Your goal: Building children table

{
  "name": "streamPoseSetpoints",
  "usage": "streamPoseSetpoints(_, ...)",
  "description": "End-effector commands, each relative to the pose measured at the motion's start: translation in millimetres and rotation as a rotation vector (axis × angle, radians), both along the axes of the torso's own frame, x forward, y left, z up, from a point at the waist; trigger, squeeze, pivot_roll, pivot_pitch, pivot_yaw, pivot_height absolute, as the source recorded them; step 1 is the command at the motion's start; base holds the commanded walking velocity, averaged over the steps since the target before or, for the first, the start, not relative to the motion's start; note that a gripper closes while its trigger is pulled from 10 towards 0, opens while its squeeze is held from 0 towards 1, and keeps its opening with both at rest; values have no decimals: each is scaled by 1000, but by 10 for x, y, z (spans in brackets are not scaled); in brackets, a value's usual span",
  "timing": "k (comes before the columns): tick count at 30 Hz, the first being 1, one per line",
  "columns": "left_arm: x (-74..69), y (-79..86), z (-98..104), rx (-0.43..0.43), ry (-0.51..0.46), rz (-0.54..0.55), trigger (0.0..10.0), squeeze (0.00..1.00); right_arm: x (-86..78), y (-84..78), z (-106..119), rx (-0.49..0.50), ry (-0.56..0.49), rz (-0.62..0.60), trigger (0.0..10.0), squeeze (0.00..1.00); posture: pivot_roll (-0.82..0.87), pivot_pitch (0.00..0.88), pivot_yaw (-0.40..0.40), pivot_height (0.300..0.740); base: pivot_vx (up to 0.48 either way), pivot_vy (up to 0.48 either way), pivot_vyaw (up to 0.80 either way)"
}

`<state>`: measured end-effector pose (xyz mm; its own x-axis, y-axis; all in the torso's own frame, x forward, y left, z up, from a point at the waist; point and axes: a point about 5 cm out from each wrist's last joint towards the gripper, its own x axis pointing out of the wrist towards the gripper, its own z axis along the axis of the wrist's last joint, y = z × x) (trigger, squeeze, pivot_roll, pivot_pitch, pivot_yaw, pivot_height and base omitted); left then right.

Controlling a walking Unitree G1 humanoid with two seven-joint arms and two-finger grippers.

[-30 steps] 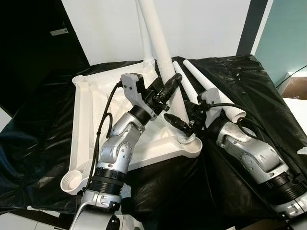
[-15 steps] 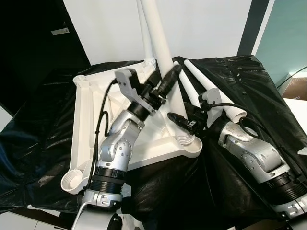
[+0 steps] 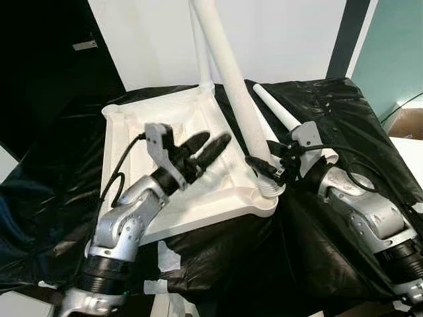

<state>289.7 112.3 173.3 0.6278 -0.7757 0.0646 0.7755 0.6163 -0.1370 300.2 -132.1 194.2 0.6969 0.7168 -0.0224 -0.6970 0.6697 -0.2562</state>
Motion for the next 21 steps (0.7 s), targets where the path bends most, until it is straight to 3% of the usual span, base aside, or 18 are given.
streamPoseSetpoints(1,-254,-86,-126,62,-15,-495,10000,0,-8,-9,-20,-9,1,11,0,0,-60,0,90,740,0,0,0)
streamPoseSetpoints(2,-293,-65,-211,120,18,-521,10000,0,-17,0,-9,-6,-8,24,0,0,-60,0,90,740,0,0,0)
streamPoseSetpoints(3,-293,-65,-211,120,18,-521,10000,0,-17,0,-9,-6,-8,24,0,0,-60,0,90,740,0,0,0)
streamPoseSetpoints(4,-390,-36,-353,200,99,-576,10000,0,-64,44,-8,5,-17,69,0,0,-59,0,89,740,0,0,0)
streamPoseSetpoints(5,-426,-26,-405,229,127,-596,10000,0,-88,66,-13,9,-18,87,0,0,-58,0,89,740,0,0,0)
streamPoseSetpoints(15,-519,-44,-592,327,193,-655,10000,0,-158,152,-61,11,-23,134,0,0,-65,0,94,740,0,0,0)
streamPoseSetpoints(21,-494,-68,-765,459,216,-666,10000,0,-192,216,-86,10,-36,177,0,0,-65,0,93,740,0,0,0)
